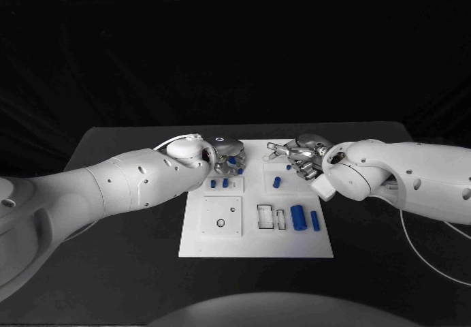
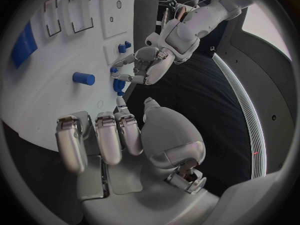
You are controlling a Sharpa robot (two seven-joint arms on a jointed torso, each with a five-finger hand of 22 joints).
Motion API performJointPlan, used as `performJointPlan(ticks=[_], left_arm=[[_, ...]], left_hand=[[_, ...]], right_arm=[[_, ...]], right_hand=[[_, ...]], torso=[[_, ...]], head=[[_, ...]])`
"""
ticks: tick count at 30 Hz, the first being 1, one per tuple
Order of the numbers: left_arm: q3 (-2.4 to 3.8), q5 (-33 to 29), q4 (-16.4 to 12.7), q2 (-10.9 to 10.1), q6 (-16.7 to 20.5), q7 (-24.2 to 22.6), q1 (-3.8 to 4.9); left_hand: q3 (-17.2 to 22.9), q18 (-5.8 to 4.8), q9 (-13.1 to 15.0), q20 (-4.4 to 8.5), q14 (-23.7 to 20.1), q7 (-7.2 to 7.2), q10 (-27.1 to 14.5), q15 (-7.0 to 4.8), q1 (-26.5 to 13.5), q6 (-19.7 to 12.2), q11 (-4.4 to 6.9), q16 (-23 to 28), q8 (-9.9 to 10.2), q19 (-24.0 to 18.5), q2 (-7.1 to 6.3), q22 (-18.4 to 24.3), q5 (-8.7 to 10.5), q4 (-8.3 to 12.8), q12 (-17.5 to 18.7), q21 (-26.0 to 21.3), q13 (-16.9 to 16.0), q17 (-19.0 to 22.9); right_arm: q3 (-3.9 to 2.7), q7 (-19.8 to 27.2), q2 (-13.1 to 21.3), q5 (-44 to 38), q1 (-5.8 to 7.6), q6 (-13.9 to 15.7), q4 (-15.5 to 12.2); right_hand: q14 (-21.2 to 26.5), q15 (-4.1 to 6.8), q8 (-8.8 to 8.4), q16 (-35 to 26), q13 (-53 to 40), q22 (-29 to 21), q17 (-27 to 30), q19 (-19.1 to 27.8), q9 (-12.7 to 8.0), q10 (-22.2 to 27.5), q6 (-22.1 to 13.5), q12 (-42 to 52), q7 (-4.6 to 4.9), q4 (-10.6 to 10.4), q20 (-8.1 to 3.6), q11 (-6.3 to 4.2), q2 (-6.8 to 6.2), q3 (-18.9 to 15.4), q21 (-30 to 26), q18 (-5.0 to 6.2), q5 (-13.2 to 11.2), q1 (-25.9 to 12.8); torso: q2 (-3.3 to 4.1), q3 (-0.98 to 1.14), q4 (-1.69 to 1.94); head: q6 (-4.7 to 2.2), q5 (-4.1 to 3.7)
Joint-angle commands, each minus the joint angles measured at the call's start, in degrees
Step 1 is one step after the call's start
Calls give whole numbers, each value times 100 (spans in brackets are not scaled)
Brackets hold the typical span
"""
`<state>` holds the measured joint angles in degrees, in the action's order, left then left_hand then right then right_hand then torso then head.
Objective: Assemble the parts on the task board
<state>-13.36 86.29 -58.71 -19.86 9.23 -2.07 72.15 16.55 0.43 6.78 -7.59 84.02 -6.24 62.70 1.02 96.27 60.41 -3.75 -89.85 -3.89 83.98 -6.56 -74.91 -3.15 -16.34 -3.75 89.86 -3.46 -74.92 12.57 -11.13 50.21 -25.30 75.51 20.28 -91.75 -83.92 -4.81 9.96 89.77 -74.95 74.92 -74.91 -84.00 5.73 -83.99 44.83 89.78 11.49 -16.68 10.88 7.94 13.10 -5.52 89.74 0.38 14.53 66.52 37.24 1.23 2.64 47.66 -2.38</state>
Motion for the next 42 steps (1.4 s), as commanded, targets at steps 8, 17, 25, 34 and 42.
performJointPlan(ticks=[8, 17, 25, 34, 42], left_arm=[[-4, 53, -4, 24, -130, -45, -6], [-4, 54, 42, 47, -187, -64, -6], [-7, 53, 45, 47, -178, -148, -6], [-9, 53, 55, 57, -261, -130, -6], [-9, 31, 58, 60, -300, -121, -7]], left_hand=[[38, -43, -10, 29, 598, -12, 58, -22, -29, 57, 1, -15, -34, 602, 54, -1509, 18, -16, -21, 14, -8, -1508], [41, -43, -24, 28, 598, -27, 54, -5, -99, 43, -18, -15, -17, 602, 51, -1509, 18, -32, 2, 14, -3, -1508], [48, -43, -30, 26, 598, -33, 75, 4, -158, 53, -25, -15, -17, 602, 70, -1509, 18, -34, 1, 14, -5, -1508], [56, -43, -41, 24, 598, -25, 67, 2, -180, 30, -18, -15, -2, 602, 70, -1509, 18, -28, 12, 14, -2, -1508], [56, -43, -45, 24, 598, -24, 58, 1, -194, 20, -17, -15, 3, 602, 69, -1509, 18, -31, 16, 14, -1, -1508]], right_arm=[[0, -21, 0, -6, -3, -94, -6], [0, -54, 6, -6, -3, -112, 0], [0, -73, 6, -6, -3, -123, -2], [0, -68, 6, -6, -3, -107, -2], [0, -64, 0, -6, -3, -103, -9]], right_hand=[[-608, -34, 22, 23, -1505, 1508, -1509, -600, 10, -601, 25, 22, 73, 2, 52, 37, 16, -46, 26, -38, 10, 41], [-608, -34, 22, 23, -1505, 1508, -1509, -600, 10, -601, 25, 22, 73, 2, 52, 37, 16, -46, 26, -38, 10, 41], [-608, -34, 24, 23, -1505, 1508, -1509, -600, 11, -601, 26, 22, 73, 2, 52, 37, 18, -49, 26, -38, 10, 42], [-608, -34, 26, 23, -1505, 1508, -1509, -600, 11, -601, 26, 22, 74, 2, 52, 37, 19, -50, 26, -38, 10, 43], [-608, -35, 28, 23, -1505, 1508, -1509, -600, 12, -601, 26, 22, 74, 2, 53, 37, 22, -51, 26, -38, 9, 44]], torso=[[-1, -3, -2], [-2, -1, 9], [-1, -3, 0], [-1, -5, 7], [-4, -5, 7]], head=[[13, -2], [3, 7], [5, 12], [9, 7], [34, 18]])
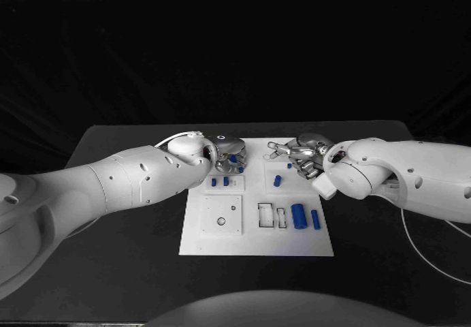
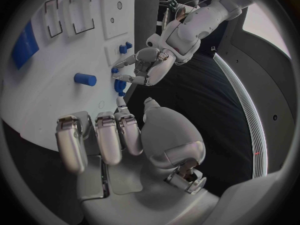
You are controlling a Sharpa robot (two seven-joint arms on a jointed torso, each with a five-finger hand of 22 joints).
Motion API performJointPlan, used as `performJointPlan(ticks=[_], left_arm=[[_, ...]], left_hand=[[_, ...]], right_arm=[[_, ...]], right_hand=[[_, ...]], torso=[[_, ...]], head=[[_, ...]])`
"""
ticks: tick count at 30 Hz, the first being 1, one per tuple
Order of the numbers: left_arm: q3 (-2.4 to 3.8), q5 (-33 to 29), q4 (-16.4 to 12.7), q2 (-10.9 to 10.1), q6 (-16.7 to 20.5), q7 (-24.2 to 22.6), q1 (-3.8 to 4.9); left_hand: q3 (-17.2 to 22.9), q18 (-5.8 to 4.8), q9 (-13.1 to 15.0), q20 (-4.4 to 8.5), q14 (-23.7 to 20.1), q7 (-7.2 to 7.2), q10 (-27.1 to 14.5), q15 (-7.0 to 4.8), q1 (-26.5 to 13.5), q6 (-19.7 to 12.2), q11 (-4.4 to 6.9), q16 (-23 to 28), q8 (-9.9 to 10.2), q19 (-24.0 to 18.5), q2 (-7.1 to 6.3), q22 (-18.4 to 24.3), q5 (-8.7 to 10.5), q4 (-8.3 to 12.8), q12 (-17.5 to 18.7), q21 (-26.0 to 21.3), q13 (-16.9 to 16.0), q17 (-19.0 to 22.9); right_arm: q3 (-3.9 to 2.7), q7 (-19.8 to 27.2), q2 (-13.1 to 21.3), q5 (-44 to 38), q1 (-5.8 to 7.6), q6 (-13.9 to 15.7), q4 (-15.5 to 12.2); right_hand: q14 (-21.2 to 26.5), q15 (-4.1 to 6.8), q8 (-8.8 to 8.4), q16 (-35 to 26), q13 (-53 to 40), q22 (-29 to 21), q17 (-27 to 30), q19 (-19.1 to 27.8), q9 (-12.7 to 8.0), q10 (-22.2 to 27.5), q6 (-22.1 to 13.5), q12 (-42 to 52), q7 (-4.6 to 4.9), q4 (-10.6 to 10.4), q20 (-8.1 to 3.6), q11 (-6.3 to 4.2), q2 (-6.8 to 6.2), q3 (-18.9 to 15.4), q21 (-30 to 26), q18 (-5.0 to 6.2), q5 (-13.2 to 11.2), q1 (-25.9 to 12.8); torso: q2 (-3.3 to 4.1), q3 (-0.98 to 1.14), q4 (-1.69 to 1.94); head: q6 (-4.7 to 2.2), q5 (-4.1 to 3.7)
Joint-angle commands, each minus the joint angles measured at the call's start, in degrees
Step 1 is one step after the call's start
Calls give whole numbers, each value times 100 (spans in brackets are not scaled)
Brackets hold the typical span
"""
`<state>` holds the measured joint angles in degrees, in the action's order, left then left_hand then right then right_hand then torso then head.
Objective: Assemble the parts on the task board
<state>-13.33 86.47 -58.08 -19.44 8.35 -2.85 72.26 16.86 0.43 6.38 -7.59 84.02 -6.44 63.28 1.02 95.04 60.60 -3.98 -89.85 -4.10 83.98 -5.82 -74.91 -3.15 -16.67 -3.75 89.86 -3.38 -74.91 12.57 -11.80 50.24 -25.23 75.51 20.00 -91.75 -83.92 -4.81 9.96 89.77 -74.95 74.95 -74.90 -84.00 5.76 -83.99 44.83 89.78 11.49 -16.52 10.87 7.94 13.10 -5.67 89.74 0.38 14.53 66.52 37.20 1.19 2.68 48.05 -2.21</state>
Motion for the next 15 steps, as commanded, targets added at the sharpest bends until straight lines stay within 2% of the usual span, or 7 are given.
performJointPlan(ticks=[1, 6, 15], left_arm=[[-13, 6, -4, 18, -211, -44, -18], [-13, -18, -4, 19, -186, -62, -19], [-14, -27, 2, 26, -107, -114, -19]], left_hand=[[26, -43, -8, 23, 598, -4, -3, 0, -81, -6, 6, -15, 28, 602, -4, -1509, 18, 0, 17, 14, -8, -1509], [30, -43, -14, 23, 598, -4, -1, -1, -92, -22, 6, -15, 36, 602, -3, -1509, 18, 1, 15, 14, -10, -1509], [101, -43, -20, 23, 598, 19, 90, -22, -59, 17, 37, -15, 11, 602, 58, -1509, 17, 24, -10, 14, -17, -1509]], right_arm=[[0, 3, -4, -13, -3, -74, -9], [0, -3, -5, -14, -3, -79, -6], [0, -13, -2, -17, -3, -86, -1]], right_hand=[[-608, -35, 28, 23, -1505, 1505, -1510, -600, 9, -601, 27, 22, 75, -13, 53, 37, 23, -35, 26, -38, 9, 44], [-608, -35, 28, 23, -1505, 1505, -1510, -600, 9, -601, 27, 22, 75, -13, 53, 37, 23, -35, 26, -38, 9, 44], [-608, -35, 32, 23, -1505, 1505, -1510, -600, 10, -601, 28, 22, 76, -13, 53, 38, 27, -37, 26, -38, 10, 46]], torso=[[3, 0, 0], [3, 1, -8], [1, 4, 0]], head=[[-7, 6], [5, 2], [-8, -4]])
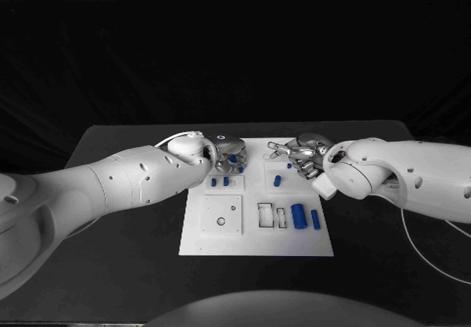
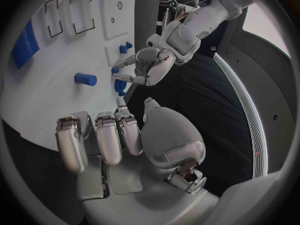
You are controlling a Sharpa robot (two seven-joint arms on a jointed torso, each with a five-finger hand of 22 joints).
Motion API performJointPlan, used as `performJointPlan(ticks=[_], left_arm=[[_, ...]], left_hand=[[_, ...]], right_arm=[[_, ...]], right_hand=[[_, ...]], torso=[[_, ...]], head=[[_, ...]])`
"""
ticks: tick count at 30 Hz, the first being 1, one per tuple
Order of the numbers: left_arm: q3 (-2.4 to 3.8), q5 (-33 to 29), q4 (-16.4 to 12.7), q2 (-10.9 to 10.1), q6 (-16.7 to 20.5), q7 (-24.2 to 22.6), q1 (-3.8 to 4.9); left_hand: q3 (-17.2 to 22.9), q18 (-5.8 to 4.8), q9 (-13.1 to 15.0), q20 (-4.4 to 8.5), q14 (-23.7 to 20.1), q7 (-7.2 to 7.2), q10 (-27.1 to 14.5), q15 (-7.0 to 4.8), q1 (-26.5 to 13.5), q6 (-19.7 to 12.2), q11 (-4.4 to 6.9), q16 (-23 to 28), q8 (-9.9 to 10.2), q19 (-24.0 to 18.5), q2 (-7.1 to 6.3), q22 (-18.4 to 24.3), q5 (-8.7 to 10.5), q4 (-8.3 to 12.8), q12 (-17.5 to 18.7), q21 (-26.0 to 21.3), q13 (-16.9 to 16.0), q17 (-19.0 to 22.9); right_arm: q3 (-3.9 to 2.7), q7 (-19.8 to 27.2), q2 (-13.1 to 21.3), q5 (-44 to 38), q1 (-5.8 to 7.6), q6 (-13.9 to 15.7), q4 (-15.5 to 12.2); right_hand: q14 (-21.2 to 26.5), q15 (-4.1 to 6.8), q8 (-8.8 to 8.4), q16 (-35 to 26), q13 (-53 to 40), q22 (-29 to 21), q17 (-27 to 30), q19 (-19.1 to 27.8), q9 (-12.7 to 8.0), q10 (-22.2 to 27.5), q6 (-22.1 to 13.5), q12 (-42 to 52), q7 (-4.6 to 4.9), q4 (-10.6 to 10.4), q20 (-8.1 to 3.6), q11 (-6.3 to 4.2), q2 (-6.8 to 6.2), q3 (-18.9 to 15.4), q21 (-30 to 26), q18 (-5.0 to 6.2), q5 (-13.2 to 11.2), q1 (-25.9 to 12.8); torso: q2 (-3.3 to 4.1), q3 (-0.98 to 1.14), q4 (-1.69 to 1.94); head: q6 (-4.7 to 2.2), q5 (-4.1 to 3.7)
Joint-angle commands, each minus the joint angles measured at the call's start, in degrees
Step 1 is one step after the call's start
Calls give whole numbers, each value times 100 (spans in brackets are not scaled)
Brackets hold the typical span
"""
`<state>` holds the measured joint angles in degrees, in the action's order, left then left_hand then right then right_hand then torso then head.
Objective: Assemble the parts on the task board
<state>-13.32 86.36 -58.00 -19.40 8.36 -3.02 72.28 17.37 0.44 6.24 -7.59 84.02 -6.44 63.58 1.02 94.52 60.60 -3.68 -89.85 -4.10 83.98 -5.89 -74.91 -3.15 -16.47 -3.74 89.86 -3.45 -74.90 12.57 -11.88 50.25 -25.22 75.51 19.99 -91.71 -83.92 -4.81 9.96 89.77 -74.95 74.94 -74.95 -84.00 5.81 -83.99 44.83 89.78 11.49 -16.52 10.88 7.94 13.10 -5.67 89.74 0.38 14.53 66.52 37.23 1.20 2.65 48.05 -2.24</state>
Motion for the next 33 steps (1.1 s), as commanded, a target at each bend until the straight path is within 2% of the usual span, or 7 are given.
performJointPlan(ticks=[1, 20, 33], left_arm=[[-14, -16, -5, 22, -106, -105, -21], [-14, -18, -28, -12, -48, -253, -22], [-9, -3, -158, -142, 276, -426, -21]], left_hand=[[62, -44, -5, 23, 598, 23, 76, -26, 3, 31, 12, -15, 5, 602, 72, -1509, 17, 9, -12, 14, -11, -1510], [208, -44, 44, 33, 598, 74, 391, -93, 143, 358, 87, -15, -120, 602, 168, -1509, 18, 64, -30, 14, -12, -1510], [182, -44, 94, 39, 598, 28, 645, -67, 150, 568, 54, -15, -199, 602, 125, -1509, 18, 75, -46, 14, -14, -1510]], right_arm=[[0, -6, -4, -18, -3, -85, -4], [0, -24, 1, -26, -3, -80, 1], [0, -32, 9, -28, -4, -89, 14]], right_hand=[[-608, -35, 32, 23, -1505, 1506, -1505, -600, 5, -601, 28, 22, 76, -13, 53, 38, 27, -37, 26, -38, 10, 46], [-608, -35, 36, 23, -1505, 1506, -1505, -600, 6, -601, 30, 22, 77, -11, 53, 39, 30, -38, 26, -38, 12, 50], [-608, -35, 36, 23, -1505, 1506, -1505, -600, 6, -601, 30, 22, 77, -11, 53, 39, 30, -38, 26, -38, 12, 50]], torso=[[-1, 3, 3], [-1, 4, -1], [-5, 0, 6]], head=[[-8, -2], [-20, -10], [-29, -19]])
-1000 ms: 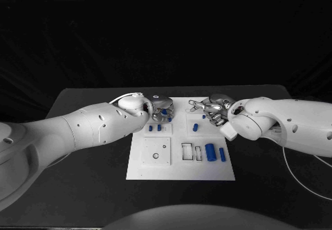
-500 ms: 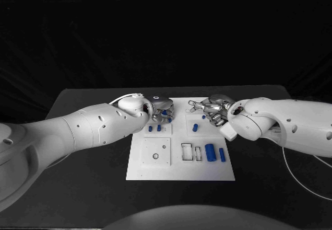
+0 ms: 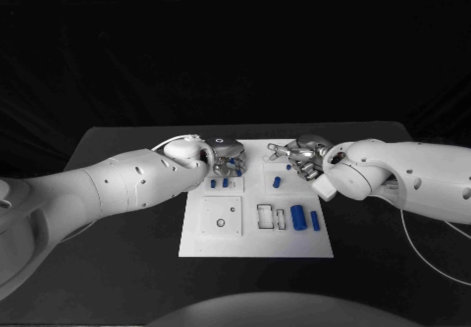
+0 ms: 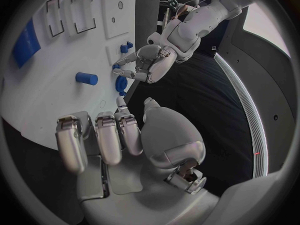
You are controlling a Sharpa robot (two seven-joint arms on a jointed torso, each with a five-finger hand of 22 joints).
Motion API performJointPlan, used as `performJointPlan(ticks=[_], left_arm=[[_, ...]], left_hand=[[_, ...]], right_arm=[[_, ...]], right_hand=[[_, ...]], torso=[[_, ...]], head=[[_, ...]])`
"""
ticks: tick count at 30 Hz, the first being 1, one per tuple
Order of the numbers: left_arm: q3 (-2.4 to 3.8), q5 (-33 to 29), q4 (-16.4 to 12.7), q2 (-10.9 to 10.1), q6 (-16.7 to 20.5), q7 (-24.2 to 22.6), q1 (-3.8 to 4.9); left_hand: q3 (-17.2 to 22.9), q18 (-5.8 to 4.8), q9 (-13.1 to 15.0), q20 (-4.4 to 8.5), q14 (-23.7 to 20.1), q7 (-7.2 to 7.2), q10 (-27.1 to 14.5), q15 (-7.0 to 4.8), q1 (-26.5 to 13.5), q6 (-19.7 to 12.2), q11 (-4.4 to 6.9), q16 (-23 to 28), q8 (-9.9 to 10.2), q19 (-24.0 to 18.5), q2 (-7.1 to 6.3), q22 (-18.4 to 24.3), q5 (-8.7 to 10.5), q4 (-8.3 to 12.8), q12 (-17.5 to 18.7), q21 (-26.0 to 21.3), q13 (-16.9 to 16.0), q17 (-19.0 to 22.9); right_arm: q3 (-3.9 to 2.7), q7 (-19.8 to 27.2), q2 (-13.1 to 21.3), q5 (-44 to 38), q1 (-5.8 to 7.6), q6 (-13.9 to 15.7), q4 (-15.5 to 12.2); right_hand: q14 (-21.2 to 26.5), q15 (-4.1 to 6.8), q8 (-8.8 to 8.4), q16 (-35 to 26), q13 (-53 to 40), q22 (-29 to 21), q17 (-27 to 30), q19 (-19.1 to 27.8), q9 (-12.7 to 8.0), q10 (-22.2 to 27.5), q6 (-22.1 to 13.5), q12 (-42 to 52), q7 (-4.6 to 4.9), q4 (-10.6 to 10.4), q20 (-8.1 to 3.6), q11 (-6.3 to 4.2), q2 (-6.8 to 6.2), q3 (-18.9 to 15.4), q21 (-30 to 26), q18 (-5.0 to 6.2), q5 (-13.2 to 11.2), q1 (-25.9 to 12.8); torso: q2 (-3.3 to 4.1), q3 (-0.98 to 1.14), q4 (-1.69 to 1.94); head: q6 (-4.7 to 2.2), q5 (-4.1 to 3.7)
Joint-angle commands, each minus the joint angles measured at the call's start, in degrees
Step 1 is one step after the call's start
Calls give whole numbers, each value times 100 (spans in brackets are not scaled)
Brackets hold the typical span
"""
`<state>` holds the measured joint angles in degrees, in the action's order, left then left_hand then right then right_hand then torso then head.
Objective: Assemble the parts on the task board
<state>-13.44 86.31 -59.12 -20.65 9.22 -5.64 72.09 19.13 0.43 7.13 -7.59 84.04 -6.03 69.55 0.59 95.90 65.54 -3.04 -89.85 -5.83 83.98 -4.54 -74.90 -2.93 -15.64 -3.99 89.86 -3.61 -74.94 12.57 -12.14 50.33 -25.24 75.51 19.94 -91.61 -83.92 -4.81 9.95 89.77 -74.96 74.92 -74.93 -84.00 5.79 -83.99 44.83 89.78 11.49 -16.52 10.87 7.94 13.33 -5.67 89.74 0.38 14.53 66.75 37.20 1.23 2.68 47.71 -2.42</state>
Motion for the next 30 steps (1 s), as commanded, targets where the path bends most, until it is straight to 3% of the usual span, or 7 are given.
performJointPlan(ticks=[1, 8, 14, 30], left_arm=[[4, 2, -60, -27, 202, -173, -2], [25, 4, -211, -141, 336, -223, 15], [44, 6, -349, -254, 399, -223, 86], [69, 17, -745, -705, 515, -140, 474]], left_hand=[[6, -43, 7, 39, 596, -15, 53, -23, 12, 78, -11, -15, -28, 602, -10, -1510, -4, -8, -21, 14, 3, -1506], [1, -43, 10, 40, 596, -25, 68, -16, 9, 88, -23, -15, -30, 602, -19, -1510, -4, -12, -15, 14, 5, -1506], [-11, -43, 11, 40, 596, -33, 71, -8, -11, 91, -34, -15, -27, 602, -27, -1510, -4, -30, -2, 14, 9, -1506], [-29, -43, 13, 41, 596, -22, 60, 1, -43, 93, -31, -15, -19, 602, -44, -1510, -3, -62, 28, 14, 14, -1506]], right_arm=[[0, -6, 1, -26, -4, -85, 6], [1, -7, -9, -27, -5, -93, 27], [1, -8, -17, -27, -12, -98, 47], [1, -15, -3, -27, -26, -109, 69]], right_hand=[[-608, -35, 36, 23, -1504, 1508, -1507, -600, 8, -601, 30, 22, 77, -11, 53, 39, 7, -39, 26, -38, 12, 27], [-608, -35, 36, 23, -1504, 1508, -1507, -600, 8, -601, 30, 22, 77, -11, 53, 39, 7, -39, 26, -38, 12, 27], [-608, -36, 41, 23, -1504, 1508, -1507, -600, 9, -601, 32, 22, 78, -9, 54, 40, 13, -41, 26, -38, 16, 34], [-608, -36, 42, 23, -1504, 1508, -1507, -600, 9, -601, 31, 22, 78, -9, 54, 40, 14, -41, 26, -38, 17, 35]], torso=[[-2, -5, 4], [-5, -1, 1], [-11, 1, 5], [4, -4, 2]], head=[[0, -3], [-11, 10], [-21, 16], [-35, 31]])
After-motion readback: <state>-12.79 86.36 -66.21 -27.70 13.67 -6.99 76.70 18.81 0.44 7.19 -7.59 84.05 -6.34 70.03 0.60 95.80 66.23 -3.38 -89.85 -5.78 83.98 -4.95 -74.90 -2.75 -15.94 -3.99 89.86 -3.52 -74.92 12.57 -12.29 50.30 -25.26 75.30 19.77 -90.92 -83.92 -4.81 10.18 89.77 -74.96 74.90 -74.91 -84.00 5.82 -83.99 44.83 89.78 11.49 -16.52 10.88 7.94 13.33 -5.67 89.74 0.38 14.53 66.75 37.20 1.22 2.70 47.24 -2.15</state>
